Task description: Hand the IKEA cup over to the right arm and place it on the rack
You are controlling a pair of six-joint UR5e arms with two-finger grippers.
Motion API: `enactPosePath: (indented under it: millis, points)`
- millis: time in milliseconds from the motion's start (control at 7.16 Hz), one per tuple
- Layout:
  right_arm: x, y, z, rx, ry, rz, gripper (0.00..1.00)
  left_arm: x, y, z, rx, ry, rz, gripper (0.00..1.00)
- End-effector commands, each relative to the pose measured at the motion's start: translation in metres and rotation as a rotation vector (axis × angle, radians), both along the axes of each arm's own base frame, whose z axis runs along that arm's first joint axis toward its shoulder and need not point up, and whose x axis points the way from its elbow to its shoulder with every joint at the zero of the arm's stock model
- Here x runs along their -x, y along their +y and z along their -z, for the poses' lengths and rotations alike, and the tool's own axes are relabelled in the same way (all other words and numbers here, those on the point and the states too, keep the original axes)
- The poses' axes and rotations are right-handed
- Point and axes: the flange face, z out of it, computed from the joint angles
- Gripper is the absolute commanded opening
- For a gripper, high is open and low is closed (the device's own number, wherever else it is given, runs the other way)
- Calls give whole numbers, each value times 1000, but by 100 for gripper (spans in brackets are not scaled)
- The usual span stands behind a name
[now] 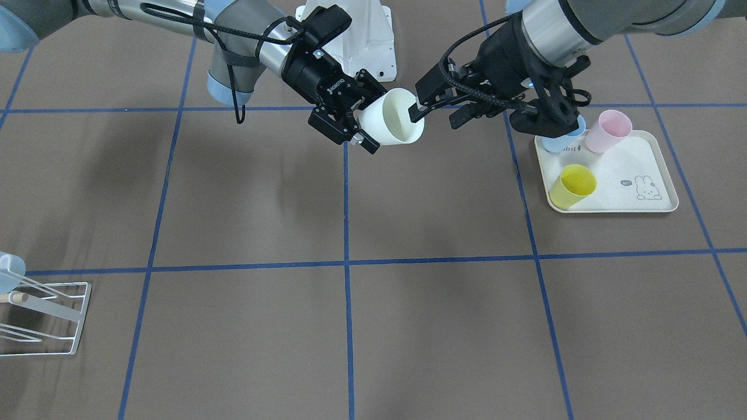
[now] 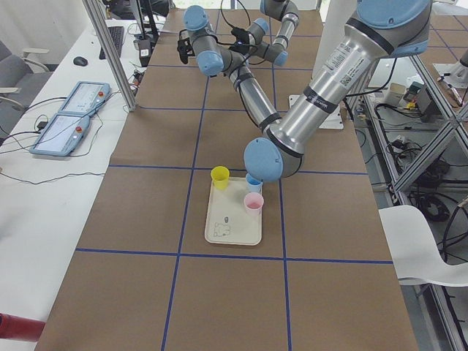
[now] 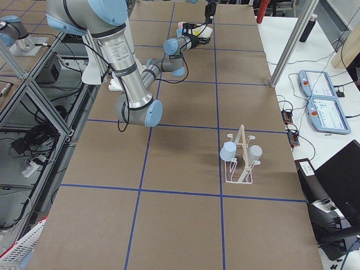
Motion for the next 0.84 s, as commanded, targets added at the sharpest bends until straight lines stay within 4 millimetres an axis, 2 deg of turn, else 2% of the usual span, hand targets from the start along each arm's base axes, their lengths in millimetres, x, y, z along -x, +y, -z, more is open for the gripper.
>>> enactPosePath:
  millis: [0, 140, 279, 419, 559, 698]
  points:
    - [-18, -29, -5, 43, 93, -50, 66, 26, -13, -21, -65, -44, 100, 100]
    - [-43, -43, -1, 84, 172, -85, 66, 29, -18, -57, -126, -112, 141, 100]
    - [-82, -59, -5, 136, 286, -64, 59, 35, -20, -96, -208, -182, 145, 100]
    - [-126, -88, -12, 193, 395, 5, 55, 58, -25, -137, -287, -245, 134, 100]
    - [-167, -116, -37, 172, 525, 49, 55, 92, -26, -177, -341, -295, 125, 100]
    - [-213, -135, -86, 151, 644, 34, 55, 107, -16, -206, -374, -324, 101, 100]
